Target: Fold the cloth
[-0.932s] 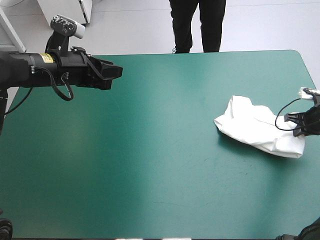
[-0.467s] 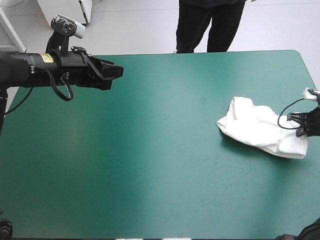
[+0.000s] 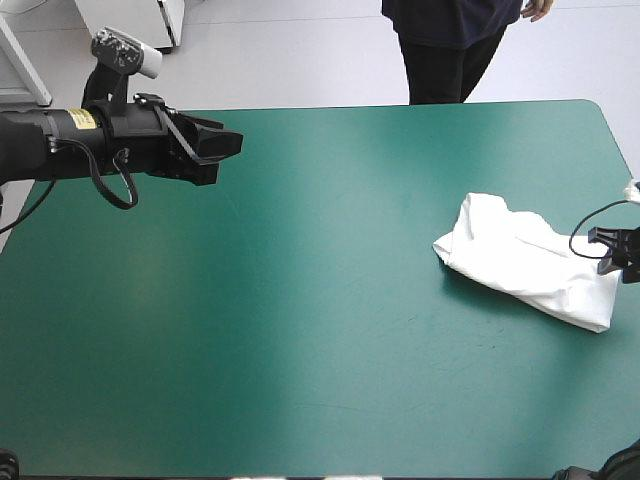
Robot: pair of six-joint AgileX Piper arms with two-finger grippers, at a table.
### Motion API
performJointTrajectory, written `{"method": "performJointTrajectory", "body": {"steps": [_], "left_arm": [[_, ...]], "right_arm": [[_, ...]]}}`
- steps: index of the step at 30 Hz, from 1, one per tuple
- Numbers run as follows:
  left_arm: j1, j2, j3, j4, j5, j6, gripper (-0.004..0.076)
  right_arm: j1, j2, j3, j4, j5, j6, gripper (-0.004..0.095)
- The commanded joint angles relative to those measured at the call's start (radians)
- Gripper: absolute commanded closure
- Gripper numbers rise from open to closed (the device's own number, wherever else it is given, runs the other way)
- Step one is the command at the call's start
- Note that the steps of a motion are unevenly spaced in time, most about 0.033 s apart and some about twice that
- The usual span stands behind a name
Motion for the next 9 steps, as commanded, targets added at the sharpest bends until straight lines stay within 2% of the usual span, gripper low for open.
{"method": "performJointTrajectory", "body": {"steps": [1, 4, 9], "left_arm": [[0.001, -0.048, -0.025, -0.029, 0.027, 0.001, 0.0447], [0.001, -0.061, -0.025, -0.022, 0.027, 0.018, 0.0447], [0.001, -0.073, -0.025, -0.024, 0.014, 0.024, 0.0447]], "right_arm": [[-0.054, -0.093, -0.061, 0.094, -0.021, -0.003, 0.0464], [-0.082, -0.113, -0.151, 0.258, -0.004, -0.003, 0.0464], [-0.08, -0.145, -0.305, 0.704, 0.051, -0.076, 0.0465]]}}
